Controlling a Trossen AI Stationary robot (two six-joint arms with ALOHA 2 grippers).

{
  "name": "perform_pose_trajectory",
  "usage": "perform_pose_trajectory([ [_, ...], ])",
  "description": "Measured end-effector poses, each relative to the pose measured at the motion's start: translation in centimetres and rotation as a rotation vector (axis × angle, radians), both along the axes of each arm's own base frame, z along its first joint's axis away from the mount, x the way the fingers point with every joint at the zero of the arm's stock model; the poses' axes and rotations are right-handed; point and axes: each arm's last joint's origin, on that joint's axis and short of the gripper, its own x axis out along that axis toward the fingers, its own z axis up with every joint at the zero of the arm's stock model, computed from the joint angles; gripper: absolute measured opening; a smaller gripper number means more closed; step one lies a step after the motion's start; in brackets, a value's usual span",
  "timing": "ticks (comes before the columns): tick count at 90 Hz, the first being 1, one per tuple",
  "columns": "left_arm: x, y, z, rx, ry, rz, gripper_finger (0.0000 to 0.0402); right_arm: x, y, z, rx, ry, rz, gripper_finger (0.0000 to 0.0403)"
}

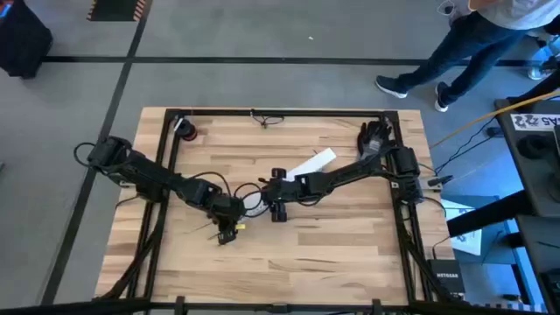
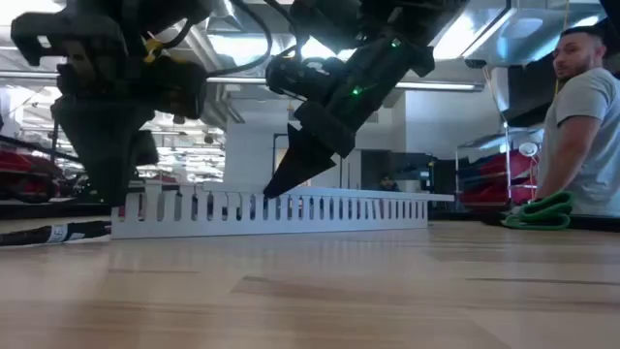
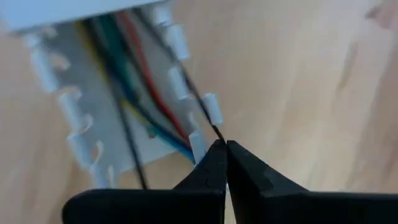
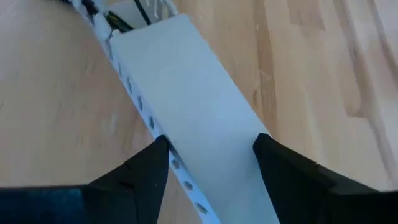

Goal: Ziptie cables
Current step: Close the cable duct

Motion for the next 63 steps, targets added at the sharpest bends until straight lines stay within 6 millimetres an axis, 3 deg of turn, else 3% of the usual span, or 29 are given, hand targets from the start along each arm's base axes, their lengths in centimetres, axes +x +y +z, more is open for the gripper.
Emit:
perform_pose_trajectory([
  [24, -0.6, 0.7, -0.1, 0.028, 0.094, 0.028, 0.0004, 0.1, 0.0, 0.0, -0.037, -0.007, 0.051, 0.0234],
  [47, 0.1, 0.8, 2.3, 0.033, 0.090, -0.025, 0.0001, 0.2, 0.0, 0.1, -0.029, -0.020, 0.056, 0.0234],
  [63, -0.2, 1.4, 3.5, 0.138, 0.134, -0.026, 0.0001, 0.2, 0.0, 0.1, -0.027, -0.024, 0.053, 0.0234],
])
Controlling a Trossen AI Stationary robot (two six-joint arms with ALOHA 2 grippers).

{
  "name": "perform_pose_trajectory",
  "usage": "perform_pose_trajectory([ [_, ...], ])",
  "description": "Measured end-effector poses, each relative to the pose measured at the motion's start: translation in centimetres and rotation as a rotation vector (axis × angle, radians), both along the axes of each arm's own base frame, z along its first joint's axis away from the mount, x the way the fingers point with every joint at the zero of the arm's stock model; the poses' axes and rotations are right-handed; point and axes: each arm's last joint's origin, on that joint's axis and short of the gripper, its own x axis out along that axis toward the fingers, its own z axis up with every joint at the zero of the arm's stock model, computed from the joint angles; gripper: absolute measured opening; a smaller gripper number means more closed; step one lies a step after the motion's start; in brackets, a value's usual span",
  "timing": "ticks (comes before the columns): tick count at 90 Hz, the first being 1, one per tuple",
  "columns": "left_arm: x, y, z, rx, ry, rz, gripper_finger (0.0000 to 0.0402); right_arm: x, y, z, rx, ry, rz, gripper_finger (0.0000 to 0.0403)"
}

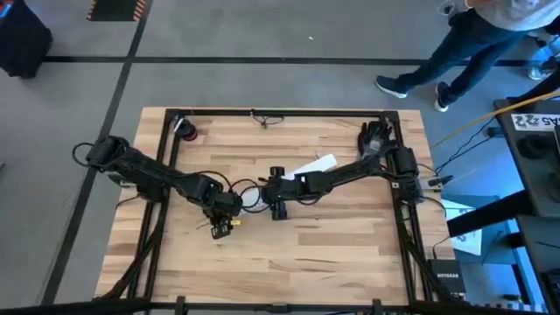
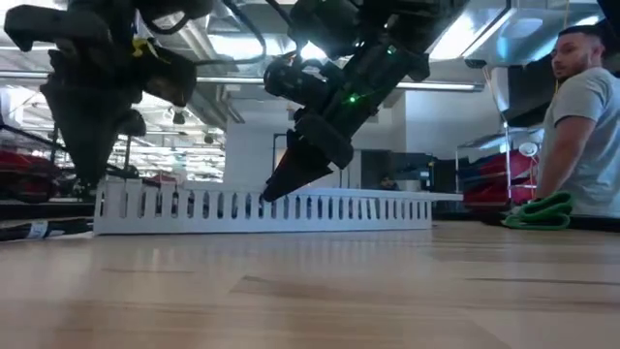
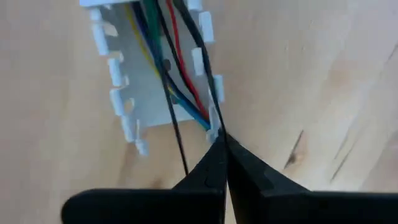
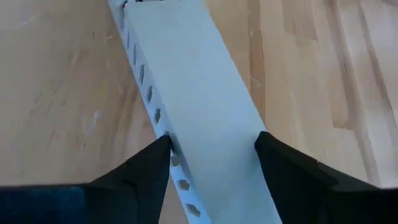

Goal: Ziptie cables
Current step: Close the cable duct

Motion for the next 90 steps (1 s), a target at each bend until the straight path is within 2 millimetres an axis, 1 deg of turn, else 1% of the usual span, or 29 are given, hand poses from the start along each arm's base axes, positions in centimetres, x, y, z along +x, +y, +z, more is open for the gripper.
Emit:
perform_pose_trajectory([
  [12, -0.4, 0.4, 0.0, 0.050, 0.034, -0.025, 0.0001, 0.0, 0.0, 0.0, -0.004, 0.001, -0.003, 0.0234],
  [30, -0.4, 0.5, 0.3, 0.072, 0.009, -0.049, 0.0001, 0.0, 0.0, 0.0, -0.006, 0.000, -0.004, 0.0234],
  [42, -1.0, 0.5, -1.5, 0.075, 0.006, -0.048, 0.0001, 0.0, 0.1, 0.0, -0.006, 0.000, -0.005, 0.0234],
  [54, -1.7, 0.5, -3.5, 0.069, -0.016, 0.000, 0.0001, 0.0, 0.1, 0.0, -0.005, -0.002, -0.006, 0.0234],
  [67, -2.1, 0.6, -4.9, 0.043, -0.050, 0.044, 0.0003, 0.1, 0.1, 0.1, -0.005, -0.014, -0.005, 0.0234],
  [76, -2.3, 0.7, -5.3, 0.005, -0.042, 0.069, 0.0025, 0.1, 0.1, 0.1, -0.005, -0.017, -0.004, 0.0234],
  [90, -2.2, 0.6, -5.0, -0.092, -0.006, 0.090, 0.0082, 0.1, 0.1, 0.1, -0.005, -0.018, -0.004, 0.0234],
])
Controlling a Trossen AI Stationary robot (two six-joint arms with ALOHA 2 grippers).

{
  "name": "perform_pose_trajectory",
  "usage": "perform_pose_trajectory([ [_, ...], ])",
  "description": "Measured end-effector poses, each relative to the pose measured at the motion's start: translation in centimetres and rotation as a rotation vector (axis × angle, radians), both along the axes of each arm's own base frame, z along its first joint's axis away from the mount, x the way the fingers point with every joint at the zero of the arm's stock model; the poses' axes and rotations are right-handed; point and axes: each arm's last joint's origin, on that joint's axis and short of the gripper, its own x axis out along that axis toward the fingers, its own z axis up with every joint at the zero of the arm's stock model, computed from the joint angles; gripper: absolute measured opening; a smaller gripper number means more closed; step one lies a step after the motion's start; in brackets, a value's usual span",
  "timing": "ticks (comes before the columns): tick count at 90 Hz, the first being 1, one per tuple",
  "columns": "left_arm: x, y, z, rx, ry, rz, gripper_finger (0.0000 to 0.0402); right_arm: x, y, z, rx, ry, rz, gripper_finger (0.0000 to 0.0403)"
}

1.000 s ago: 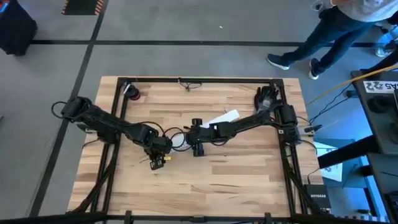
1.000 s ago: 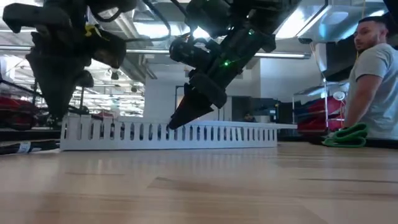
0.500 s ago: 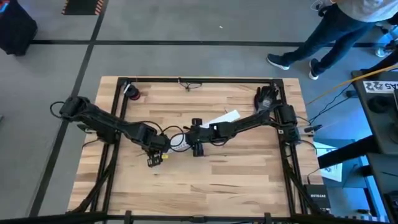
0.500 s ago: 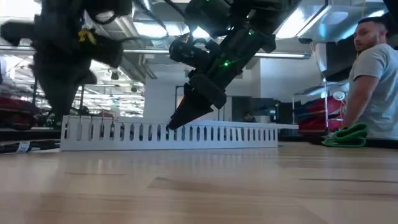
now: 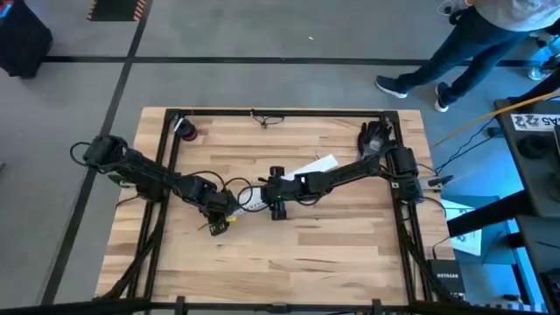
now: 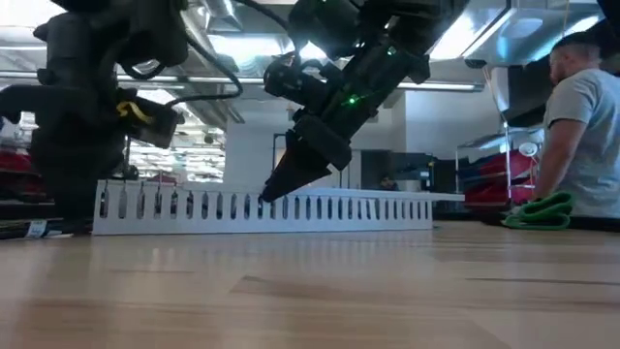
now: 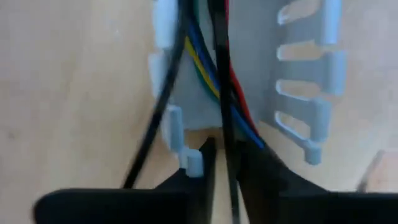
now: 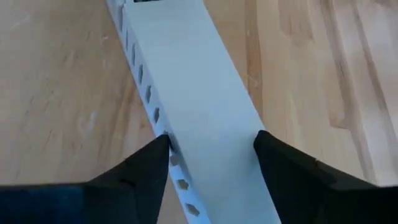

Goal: Ziptie cables
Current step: Close the cable duct

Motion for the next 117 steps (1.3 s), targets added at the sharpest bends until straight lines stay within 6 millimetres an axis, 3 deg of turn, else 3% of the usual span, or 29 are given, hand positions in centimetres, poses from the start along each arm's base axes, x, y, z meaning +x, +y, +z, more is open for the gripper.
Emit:
perform_pose_trajectory([
  [11, 0.9, -0.4, 1.4, -0.107, -0.017, -0.016, 0.0127, 0.0, 0.0, 0.0, 0.000, 0.000, 0.000, 0.0234],
  [24, 1.3, -0.7, 4.2, -0.101, -0.041, -0.011, 0.0161, 0.0, 0.0, 0.0, 0.000, -0.002, 0.001, 0.0234],
  [41, 1.2, -1.1, 8.9, 0.019, -0.167, 0.000, 0.0170, 0.2, 0.0, 0.1, 0.000, -0.023, 0.003, 0.0234],
  [54, 1.1, -1.0, 10.6, 0.123, -0.280, 0.032, 0.0170, 0.3, 0.0, 0.1, 0.002, -0.037, 0.003, 0.0234],
  [72, 1.6, 0.0, 10.6, 0.171, -0.303, 0.082, 0.0176, 0.3, 0.0, 0.2, -0.003, -0.040, -0.001, 0.0234],
  [88, 2.7, 1.4, 9.6, 0.213, -0.270, 0.076, 0.0213, 0.3, 0.0, 0.2, -0.004, -0.045, -0.001, 0.0234],
  [117, 3.0, 1.4, 5.5, 0.249, -0.155, 0.011, 0.0270, 0.3, 0.0, 0.2, -0.005, -0.040, -0.002, 0.0234],
])
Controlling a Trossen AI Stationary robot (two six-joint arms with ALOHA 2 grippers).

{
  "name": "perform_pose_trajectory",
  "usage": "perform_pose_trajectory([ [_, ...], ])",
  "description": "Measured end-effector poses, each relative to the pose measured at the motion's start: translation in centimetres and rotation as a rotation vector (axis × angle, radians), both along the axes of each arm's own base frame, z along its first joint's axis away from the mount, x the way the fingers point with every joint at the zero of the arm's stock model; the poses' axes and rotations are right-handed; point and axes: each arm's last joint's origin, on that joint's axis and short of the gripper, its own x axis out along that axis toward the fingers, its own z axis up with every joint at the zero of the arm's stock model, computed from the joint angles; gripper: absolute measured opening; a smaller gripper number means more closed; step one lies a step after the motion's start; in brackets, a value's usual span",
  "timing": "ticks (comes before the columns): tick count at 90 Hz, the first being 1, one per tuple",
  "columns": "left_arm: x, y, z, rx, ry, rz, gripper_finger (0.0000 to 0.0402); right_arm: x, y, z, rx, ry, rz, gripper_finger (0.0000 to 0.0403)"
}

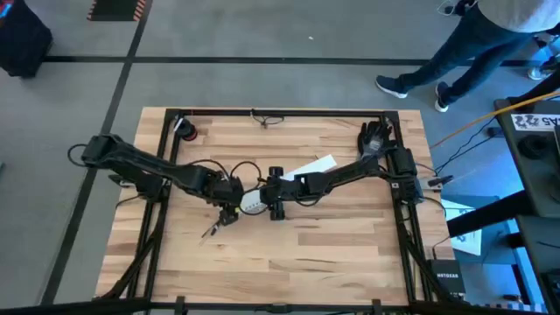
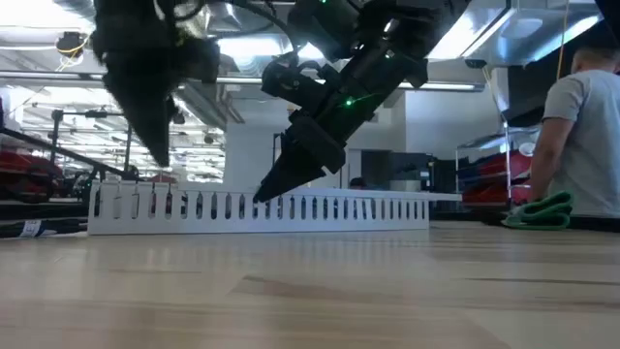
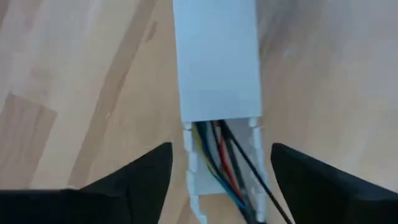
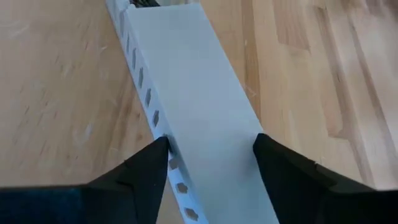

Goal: Ziptie cables
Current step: Close the cable duct

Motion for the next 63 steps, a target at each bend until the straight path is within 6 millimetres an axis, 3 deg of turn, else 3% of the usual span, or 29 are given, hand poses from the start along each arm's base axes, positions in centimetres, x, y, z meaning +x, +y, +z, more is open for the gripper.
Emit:
perform_pose_trajectory([
  [63, -1.2, -0.1, -3.7, -0.020, -0.040, 0.006, 0.0255, 0.0, 0.0, 0.0, -0.010, 0.000, 0.017, 0.0234],
])
